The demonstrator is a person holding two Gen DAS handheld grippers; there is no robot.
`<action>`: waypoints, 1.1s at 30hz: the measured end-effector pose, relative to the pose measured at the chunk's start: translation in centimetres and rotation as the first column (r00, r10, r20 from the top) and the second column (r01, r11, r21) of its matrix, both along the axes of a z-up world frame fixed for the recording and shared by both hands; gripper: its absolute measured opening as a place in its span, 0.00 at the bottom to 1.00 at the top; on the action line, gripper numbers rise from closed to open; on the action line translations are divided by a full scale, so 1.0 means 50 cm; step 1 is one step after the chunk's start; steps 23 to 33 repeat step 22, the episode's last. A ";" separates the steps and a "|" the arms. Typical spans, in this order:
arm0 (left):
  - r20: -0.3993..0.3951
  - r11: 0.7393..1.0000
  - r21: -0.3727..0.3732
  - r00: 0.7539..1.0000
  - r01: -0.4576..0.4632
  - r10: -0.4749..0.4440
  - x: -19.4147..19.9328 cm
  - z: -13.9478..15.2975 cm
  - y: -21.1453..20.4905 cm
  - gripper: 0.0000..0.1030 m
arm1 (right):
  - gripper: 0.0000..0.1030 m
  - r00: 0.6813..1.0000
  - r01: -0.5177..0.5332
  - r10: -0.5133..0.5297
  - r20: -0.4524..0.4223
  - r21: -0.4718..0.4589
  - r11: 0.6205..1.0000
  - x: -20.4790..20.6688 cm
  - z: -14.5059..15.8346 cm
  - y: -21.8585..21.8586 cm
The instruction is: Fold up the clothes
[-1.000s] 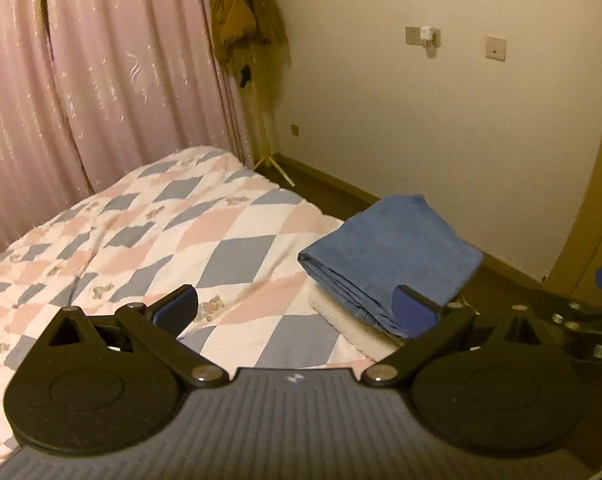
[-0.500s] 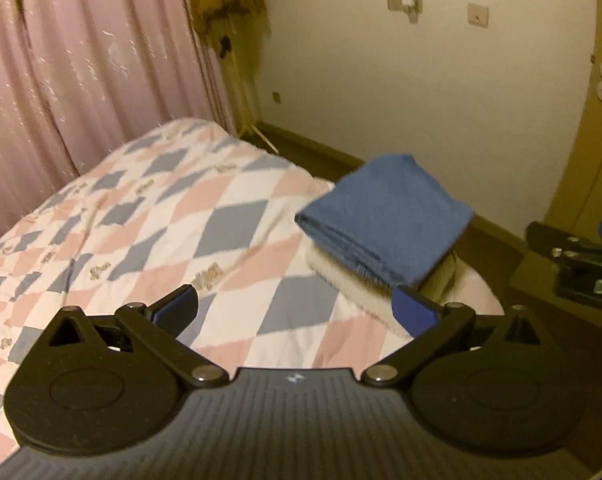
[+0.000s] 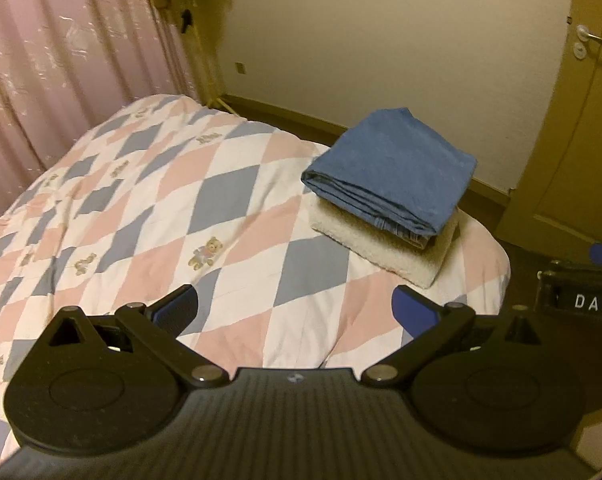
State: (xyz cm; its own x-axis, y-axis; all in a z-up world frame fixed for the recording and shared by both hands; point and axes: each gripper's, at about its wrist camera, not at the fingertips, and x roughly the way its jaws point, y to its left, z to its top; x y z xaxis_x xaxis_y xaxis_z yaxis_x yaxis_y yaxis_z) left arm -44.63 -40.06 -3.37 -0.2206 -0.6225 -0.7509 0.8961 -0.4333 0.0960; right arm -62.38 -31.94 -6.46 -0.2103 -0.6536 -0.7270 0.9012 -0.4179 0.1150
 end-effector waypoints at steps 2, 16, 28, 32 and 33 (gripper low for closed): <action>-0.001 1.000 0.007 1.000 0.025 -0.025 0.011 -0.007 -0.006 0.99 | 1.00 1.000 0.028 -0.028 -0.012 0.010 1.000 0.018 -0.002 0.003; -0.009 0.990 0.056 0.992 0.127 -0.127 0.039 -0.047 -0.050 0.99 | 1.00 0.991 0.133 -0.131 -0.037 0.073 0.988 0.070 -0.027 -0.015; -0.013 0.992 0.044 0.993 0.119 -0.119 0.015 -0.045 -0.063 0.99 | 1.00 0.992 0.124 -0.122 -0.031 0.080 0.989 0.044 -0.035 -0.036; -0.013 0.992 0.044 0.993 0.119 -0.119 0.015 -0.045 -0.063 0.99 | 1.00 0.992 0.124 -0.122 -0.031 0.080 0.989 0.044 -0.035 -0.036; -0.013 0.992 0.044 0.993 0.119 -0.119 0.015 -0.045 -0.063 0.99 | 1.00 0.992 0.124 -0.122 -0.031 0.080 0.989 0.044 -0.035 -0.036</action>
